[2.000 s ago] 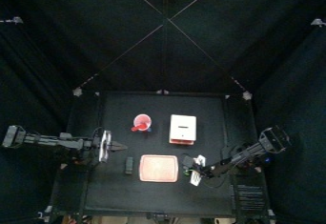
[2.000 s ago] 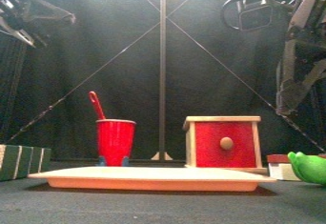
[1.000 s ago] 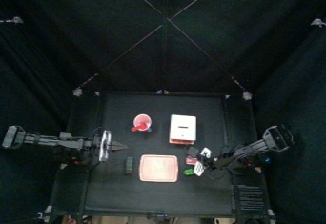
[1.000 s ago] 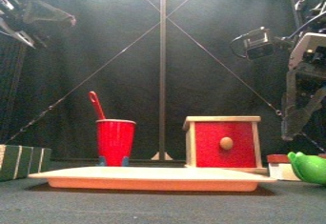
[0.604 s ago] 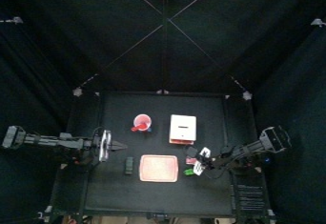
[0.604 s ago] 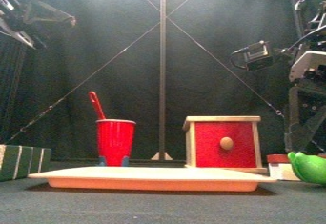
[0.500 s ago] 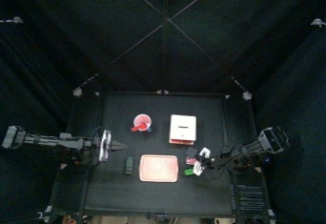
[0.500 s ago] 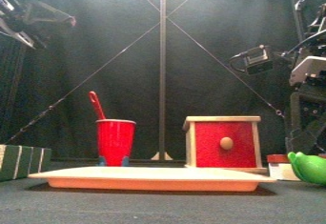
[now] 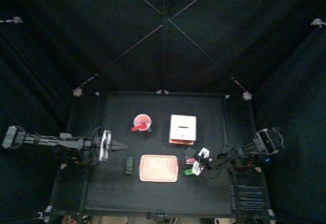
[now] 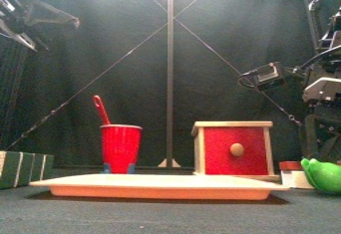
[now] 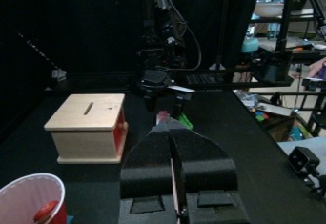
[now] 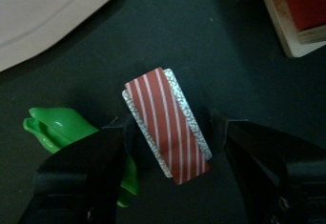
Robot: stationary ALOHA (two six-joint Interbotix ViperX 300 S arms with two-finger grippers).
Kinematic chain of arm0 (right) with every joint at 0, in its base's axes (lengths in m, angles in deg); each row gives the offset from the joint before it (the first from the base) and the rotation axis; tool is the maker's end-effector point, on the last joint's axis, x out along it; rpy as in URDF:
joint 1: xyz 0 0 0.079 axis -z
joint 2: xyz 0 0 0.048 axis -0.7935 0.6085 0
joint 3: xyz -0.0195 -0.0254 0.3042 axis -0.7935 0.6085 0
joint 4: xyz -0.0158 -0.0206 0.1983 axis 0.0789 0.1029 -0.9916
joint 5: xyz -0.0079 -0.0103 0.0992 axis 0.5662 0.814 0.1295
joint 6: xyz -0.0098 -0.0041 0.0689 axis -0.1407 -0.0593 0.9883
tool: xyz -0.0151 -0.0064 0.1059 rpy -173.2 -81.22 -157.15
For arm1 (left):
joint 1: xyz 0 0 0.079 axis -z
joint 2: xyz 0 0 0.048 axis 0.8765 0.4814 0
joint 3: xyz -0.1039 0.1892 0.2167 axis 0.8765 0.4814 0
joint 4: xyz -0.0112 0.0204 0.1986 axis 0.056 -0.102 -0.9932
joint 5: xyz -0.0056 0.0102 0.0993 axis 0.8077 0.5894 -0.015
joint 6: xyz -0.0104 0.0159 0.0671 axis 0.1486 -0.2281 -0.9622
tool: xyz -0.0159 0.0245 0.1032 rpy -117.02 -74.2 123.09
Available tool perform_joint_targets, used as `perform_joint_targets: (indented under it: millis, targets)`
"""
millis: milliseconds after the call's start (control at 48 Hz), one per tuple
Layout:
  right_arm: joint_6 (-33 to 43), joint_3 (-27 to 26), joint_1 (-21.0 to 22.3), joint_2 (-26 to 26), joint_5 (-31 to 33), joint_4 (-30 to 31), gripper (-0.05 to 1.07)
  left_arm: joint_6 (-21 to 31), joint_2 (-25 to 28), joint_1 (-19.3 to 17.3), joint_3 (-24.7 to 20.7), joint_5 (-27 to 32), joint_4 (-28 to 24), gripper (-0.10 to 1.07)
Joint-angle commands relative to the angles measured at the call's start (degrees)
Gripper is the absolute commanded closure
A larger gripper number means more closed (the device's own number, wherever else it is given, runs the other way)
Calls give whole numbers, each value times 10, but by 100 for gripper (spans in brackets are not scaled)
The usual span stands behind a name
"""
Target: Grab salmon sushi
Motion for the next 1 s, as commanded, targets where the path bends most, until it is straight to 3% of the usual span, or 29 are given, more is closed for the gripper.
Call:
perform_joint_targets:
  millis: [0,396,812,979]
  targets:
    - [1,-3,2,-7,-1,-2,7,-1,4,-2,-8,-6,-1,101]
    - [-1,-1,2,3,-1,2,12,-1,4,-2,-9,-6,-1,101]
    - [-1,-11,2,-4,5,4,33,-1,4,-2,-8,-5,-1,101]
    - [-1,-25,2,-24,20,11,36,-1,4,-2,-8,-6,0,101]
